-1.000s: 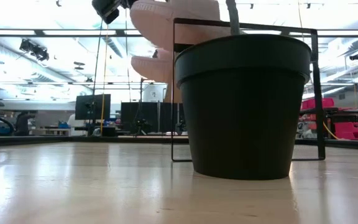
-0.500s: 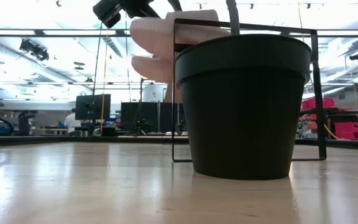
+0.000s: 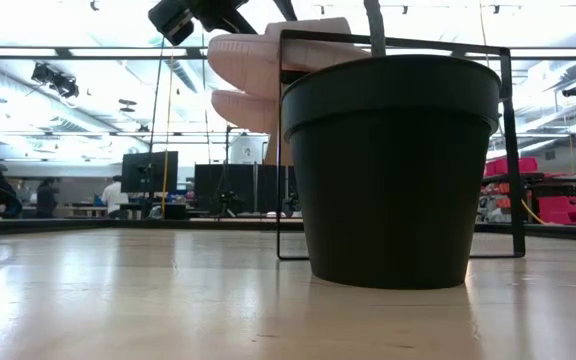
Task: Pick and place slides into the shelf
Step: Put the pink slide on the shelf, then return to Home Position
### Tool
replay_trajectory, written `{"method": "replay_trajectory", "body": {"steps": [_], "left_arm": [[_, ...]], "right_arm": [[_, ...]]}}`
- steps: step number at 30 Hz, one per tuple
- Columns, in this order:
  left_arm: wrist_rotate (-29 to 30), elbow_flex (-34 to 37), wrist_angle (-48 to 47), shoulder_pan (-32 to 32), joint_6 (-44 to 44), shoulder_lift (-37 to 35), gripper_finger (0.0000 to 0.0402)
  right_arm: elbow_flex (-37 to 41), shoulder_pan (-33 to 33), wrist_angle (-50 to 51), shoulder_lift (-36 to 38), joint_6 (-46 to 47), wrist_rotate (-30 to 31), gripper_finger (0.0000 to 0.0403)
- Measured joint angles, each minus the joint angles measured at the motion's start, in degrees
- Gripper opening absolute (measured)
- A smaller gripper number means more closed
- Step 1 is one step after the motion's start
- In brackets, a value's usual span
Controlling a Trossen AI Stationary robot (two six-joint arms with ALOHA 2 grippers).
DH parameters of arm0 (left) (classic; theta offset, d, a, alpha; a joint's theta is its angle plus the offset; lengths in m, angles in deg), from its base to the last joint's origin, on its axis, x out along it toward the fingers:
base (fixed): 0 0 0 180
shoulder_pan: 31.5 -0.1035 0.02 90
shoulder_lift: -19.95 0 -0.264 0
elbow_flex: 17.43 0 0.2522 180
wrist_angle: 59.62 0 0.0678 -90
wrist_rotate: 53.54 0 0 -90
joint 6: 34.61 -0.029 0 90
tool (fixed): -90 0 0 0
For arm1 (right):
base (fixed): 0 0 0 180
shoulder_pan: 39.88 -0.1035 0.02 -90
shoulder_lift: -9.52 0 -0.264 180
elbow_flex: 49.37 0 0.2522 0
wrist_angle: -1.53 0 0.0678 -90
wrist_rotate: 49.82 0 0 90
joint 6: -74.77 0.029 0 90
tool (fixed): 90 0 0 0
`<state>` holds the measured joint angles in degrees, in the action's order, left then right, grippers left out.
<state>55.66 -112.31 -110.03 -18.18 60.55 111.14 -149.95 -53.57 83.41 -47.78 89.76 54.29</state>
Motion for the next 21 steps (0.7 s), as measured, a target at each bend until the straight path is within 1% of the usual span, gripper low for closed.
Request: {"method": "replay_trajectory", "body": {"steps": [12, 21], "left_arm": [[0.00, 0.00, 0.01, 0.00, 0.05, -0.02, 0.0272], [0.02, 0.00, -1.71, -0.02, 0.15, -0.04, 0.0323]], "right_arm": [[0.02, 0.01, 0.00, 0.00, 0.04, 0.00, 0.0077], [0.00, -0.01, 0.02, 0.00, 0.09, -0.02, 0.0077]]}}
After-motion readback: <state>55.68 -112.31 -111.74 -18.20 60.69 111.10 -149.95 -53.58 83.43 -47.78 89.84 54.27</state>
